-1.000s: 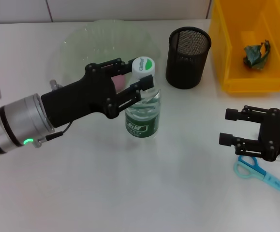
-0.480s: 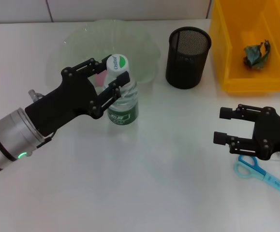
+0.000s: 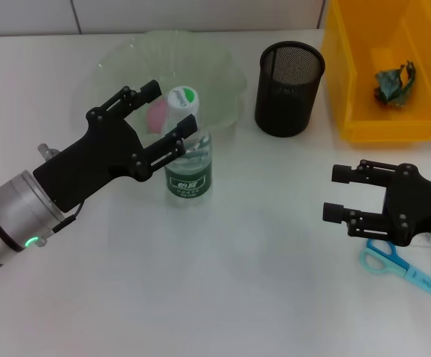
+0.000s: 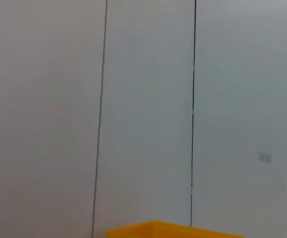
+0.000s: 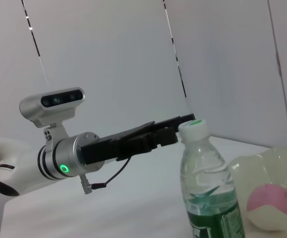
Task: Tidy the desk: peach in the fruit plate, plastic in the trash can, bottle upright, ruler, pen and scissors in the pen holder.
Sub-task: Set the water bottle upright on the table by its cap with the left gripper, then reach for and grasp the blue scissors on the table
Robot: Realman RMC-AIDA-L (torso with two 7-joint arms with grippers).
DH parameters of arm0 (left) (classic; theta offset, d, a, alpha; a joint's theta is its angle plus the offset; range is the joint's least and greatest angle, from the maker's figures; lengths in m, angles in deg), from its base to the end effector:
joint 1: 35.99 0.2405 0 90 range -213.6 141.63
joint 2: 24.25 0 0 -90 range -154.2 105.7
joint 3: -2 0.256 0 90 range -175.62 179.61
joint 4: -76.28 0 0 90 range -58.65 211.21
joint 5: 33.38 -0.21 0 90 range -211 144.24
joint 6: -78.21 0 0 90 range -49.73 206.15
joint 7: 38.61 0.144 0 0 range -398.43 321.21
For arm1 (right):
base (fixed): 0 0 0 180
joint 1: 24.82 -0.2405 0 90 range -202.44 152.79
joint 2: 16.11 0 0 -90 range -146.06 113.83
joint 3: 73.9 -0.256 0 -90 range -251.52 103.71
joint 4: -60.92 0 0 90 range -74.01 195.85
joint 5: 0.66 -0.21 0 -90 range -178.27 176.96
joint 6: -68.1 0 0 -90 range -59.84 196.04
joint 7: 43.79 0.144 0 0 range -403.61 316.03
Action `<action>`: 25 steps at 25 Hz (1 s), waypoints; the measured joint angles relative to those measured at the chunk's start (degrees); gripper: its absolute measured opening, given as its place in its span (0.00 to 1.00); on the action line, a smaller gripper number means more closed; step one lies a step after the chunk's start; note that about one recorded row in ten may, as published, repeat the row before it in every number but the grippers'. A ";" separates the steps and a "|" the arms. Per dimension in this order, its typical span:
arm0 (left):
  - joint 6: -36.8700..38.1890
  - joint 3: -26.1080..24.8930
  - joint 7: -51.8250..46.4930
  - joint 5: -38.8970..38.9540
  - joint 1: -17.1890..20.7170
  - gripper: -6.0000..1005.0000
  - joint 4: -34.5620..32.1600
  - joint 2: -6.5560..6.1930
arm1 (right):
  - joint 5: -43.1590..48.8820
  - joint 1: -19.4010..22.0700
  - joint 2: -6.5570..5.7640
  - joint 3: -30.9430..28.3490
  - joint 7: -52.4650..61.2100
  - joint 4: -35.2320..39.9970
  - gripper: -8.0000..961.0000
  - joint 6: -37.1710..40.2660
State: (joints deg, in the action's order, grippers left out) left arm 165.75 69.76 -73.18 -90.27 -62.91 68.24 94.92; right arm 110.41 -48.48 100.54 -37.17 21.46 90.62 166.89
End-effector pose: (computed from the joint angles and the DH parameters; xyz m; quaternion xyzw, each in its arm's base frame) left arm -0.2608 0.2957 -0.0449 -0.8521 -0.1162 -0.4185 0.2918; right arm 0.2930 0.2764 0.0050 -0.9279 0.1811 0.3041 0.1170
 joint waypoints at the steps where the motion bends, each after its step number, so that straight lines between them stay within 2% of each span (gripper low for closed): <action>1: 0.48 -0.09 -0.03 0.03 0.12 0.64 0.01 0.00 | 0.01 0.00 -0.01 0.00 0.00 0.00 0.74 0.00; 4: 2.71 -0.27 -0.05 0.35 0.71 0.74 0.01 -0.01 | 0.01 0.10 -0.02 0.00 -0.01 0.00 0.74 0.01; 6: 7.14 -0.43 -0.07 0.70 2.17 0.81 -0.57 -0.24 | 0.01 0.24 -0.02 -0.05 0.00 0.00 0.74 0.06; 9: 10.98 -0.56 -0.69 0.72 3.37 0.82 -1.10 -0.66 | -0.01 0.36 -0.18 -1.48 0.92 0.13 0.74 0.21; 14: 14.86 0.43 -8.48 -3.08 6.44 0.82 -5.00 -2.71 | 0.24 0.19 -1.22 -2.21 9.07 4.79 0.74 0.62; 15: 15.03 0.61 -10.15 -7.05 7.06 0.82 -5.90 -3.56 | 1.25 0.21 -1.47 -1.74 15.07 9.97 0.74 0.85; 16: 15.03 0.61 -10.15 -7.05 7.06 0.82 -5.90 -3.56 | 1.25 0.21 -1.47 -1.74 15.07 9.97 0.74 0.85; 19: 15.37 0.62 -11.54 -15.00 7.36 0.82 -6.95 -4.59 | 6.75 -0.01 -1.08 -0.07 27.13 22.64 0.74 2.61; 20: 15.45 0.52 -12.70 -20.69 7.02 0.82 -7.51 -4.88 | 8.90 -0.16 -0.80 1.25 31.05 27.57 0.74 3.68; 24: 14.88 0.26 -13.74 -25.59 6.22 0.82 -7.59 -4.77 | 19.32 -0.83 1.04 9.86 47.23 48.05 0.73 8.59; 25: 14.39 0.18 -13.97 -26.54 5.97 0.82 -7.60 -4.64 | 25.50 -0.95 2.11 16.01 54.34 57.51 0.73 10.80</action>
State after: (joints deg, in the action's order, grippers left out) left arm 180.14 69.94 -87.15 -116.81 -56.94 60.64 90.29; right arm 135.91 -49.43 102.65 -21.15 75.81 148.13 177.68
